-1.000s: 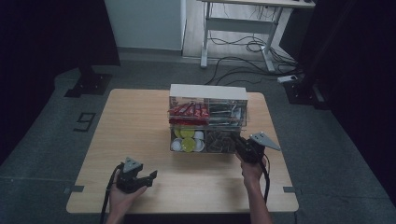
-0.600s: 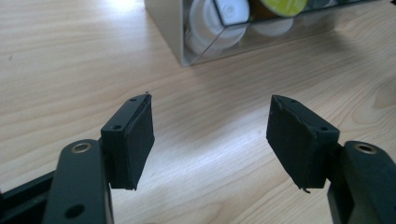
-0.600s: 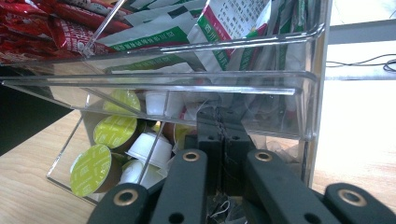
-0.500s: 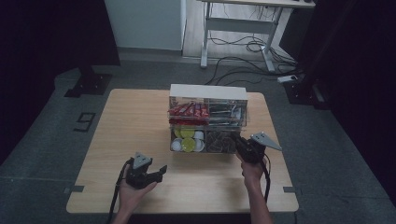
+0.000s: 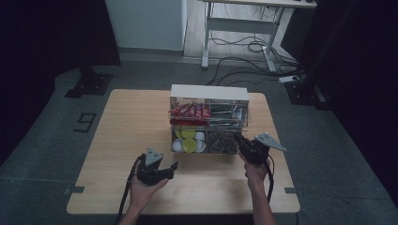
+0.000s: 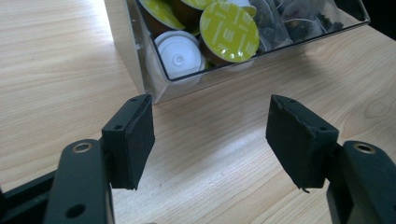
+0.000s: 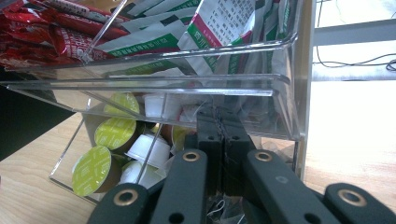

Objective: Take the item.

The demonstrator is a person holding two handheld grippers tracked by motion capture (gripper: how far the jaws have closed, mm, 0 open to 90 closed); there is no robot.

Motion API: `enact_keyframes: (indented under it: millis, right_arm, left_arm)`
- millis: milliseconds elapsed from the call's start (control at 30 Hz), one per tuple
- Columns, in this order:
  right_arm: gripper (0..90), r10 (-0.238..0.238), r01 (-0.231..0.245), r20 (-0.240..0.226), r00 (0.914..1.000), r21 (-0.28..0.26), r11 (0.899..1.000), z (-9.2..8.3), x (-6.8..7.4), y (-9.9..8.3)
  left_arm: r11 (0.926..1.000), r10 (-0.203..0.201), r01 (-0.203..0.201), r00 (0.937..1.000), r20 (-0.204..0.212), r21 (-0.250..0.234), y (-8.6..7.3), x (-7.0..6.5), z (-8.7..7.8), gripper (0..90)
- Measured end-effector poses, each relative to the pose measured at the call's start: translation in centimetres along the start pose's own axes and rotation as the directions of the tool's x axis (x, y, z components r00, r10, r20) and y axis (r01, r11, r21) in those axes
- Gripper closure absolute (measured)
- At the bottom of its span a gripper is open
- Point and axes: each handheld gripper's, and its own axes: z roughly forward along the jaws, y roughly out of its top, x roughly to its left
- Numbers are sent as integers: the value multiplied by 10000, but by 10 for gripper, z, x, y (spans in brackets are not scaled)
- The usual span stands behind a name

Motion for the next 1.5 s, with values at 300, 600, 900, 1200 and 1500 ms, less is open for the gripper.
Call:
enact_keyframes:
  millis: [300,600,900,1200,1500]
  right_arm:
    - [874,37,-37,3,10000,18,10000,0,-2,0]
    - [876,114,-114,32,9999,29,9999,0,-4,-1]
    - [876,142,-143,96,9999,25,9999,-1,-7,-1]
    - [877,130,-130,109,9999,-6,9999,-2,-7,-1]
    - [878,120,-120,127,9998,6,9999,-2,-8,-1]
  left_arm:
    - [9998,184,-184,9998,18,39,7,-7,8,328]
    - [9998,189,-190,9998,-82,-47,15,-10,18,334]
    - [9995,251,-254,9995,-191,-172,27,-13,27,338]
    - [9993,327,-334,9987,-388,-180,35,-18,42,334]
    - [9982,596,-598,9965,-588,-4,41,-26,57,323]
